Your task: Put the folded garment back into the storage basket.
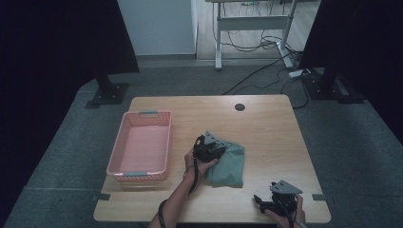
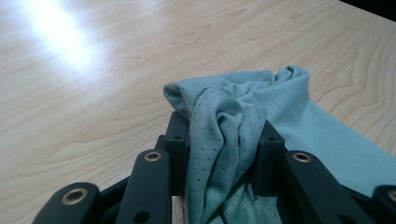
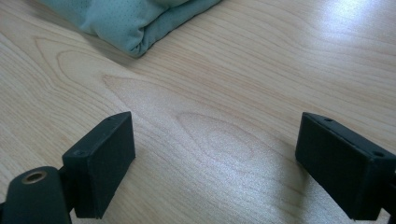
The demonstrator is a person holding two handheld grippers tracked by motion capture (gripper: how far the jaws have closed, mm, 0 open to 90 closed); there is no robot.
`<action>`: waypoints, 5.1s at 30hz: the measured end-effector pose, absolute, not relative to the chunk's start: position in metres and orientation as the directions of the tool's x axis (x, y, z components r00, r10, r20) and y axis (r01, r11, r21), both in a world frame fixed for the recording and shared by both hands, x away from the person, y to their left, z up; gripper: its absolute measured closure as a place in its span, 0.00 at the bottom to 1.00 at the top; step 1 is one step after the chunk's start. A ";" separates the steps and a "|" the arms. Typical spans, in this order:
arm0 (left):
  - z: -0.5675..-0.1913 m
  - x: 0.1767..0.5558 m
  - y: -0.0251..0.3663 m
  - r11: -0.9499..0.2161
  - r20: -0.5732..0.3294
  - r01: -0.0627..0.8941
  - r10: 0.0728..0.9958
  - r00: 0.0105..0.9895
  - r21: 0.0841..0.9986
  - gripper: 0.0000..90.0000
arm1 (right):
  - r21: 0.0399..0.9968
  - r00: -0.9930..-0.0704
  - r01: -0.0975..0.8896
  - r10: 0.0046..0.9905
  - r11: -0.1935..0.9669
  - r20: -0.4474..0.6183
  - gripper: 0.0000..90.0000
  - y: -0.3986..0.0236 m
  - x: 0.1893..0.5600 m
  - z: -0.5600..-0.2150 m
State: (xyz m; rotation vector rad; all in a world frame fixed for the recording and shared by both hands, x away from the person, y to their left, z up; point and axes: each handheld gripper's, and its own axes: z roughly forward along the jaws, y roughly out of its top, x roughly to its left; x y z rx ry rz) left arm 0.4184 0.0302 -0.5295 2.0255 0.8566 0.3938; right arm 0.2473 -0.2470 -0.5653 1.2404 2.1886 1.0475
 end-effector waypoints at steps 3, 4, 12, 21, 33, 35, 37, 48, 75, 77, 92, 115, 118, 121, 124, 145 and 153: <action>-0.525 0.415 0.033 -0.373 -0.040 0.419 0.705 0.708 0.828 0.72 | 0.775 -0.517 0.545 0.856 0.319 0.010 0.13 -0.247 0.247 -0.565; -0.523 0.415 0.034 -0.374 -0.040 0.420 0.706 0.707 0.827 0.72 | 0.775 -0.516 0.545 0.856 0.319 0.010 0.13 -0.247 0.247 -0.565; -0.520 0.412 0.035 -0.380 -0.031 0.413 0.703 0.710 0.827 0.72 | 0.776 -0.513 0.546 0.858 0.317 0.010 0.13 -0.247 0.247 -0.565; -0.517 0.410 0.031 -0.390 -0.016 0.416 0.713 0.701 0.822 0.72 | 0.768 -0.517 0.551 0.856 0.327 0.007 0.19 -0.244 0.246 -0.562; -0.516 0.410 0.031 -0.405 -0.003 0.420 0.717 0.697 0.812 0.72 | 0.786 -0.619 0.480 0.786 0.391 -0.013 0.23 -0.207 0.251 -0.549; -0.517 0.410 0.031 -0.405 -0.003 0.421 0.718 0.696 0.812 0.72 | 0.782 -0.617 0.483 0.787 0.394 -0.016 0.23 -0.205 0.252 -0.550; -0.517 0.410 0.031 -0.405 -0.002 0.421 0.719 0.695 0.812 0.72 | 0.780 -0.613 0.488 0.790 0.392 -0.014 0.22 -0.204 0.253 -0.550; -0.517 0.408 0.031 -0.412 0.011 0.421 0.725 0.689 0.808 0.72 | 0.781 -0.597 0.499 0.802 0.374 -0.003 0.21 -0.202 0.269 -0.549; -0.518 0.409 0.031 -0.403 0.000 0.430 0.729 0.684 0.808 0.72 | 0.750 -0.630 0.484 0.774 0.451 -0.059 0.19 -0.165 0.294 -0.557; -0.518 0.409 0.031 -0.404 0.001 0.429 0.728 0.685 0.808 0.72 | 0.749 -0.631 0.482 0.773 0.454 -0.062 0.19 -0.162 0.297 -0.557; -0.519 0.406 0.031 -0.404 0.008 0.422 0.730 0.684 0.812 0.72 | 0.762 -0.642 0.499 0.766 0.412 0.007 0.45 -0.159 0.303 -0.557; -0.509 0.402 0.030 -0.379 -0.008 0.401 0.718 0.696 0.834 0.72 | 0.785 -0.640 0.470 0.768 0.403 -0.011 0.73 -0.159 0.297 -0.549; -0.505 0.401 0.031 -0.376 -0.007 0.396 0.717 0.697 0.837 0.72 | 0.796 -0.634 0.460 0.773 0.393 -0.014 0.73 -0.158 0.295 -0.547; -0.502 0.401 0.032 -0.372 -0.007 0.392 0.717 0.697 0.841 0.72 | 0.804 -0.634 0.453 0.773 0.386 -0.015 0.73 -0.158 0.294 -0.544; -0.499 0.400 0.032 -0.374 0.000 0.386 0.717 0.697 0.843 0.72 | 0.809 -0.633 0.447 0.774 0.382 -0.016 0.73 -0.158 0.293 -0.541; -0.461 0.396 0.049 -0.353 0.018 0.350 0.726 0.687 0.868 0.72 | 0.829 -0.632 0.396 0.772 0.394 -0.064 0.74 -0.138 0.290 -0.503; -0.452 0.397 0.053 -0.351 0.022 0.345 0.728 0.685 0.871 0.72 | 0.833 -0.633 0.380 0.770 0.402 -0.083 0.74 -0.135 0.290 -0.492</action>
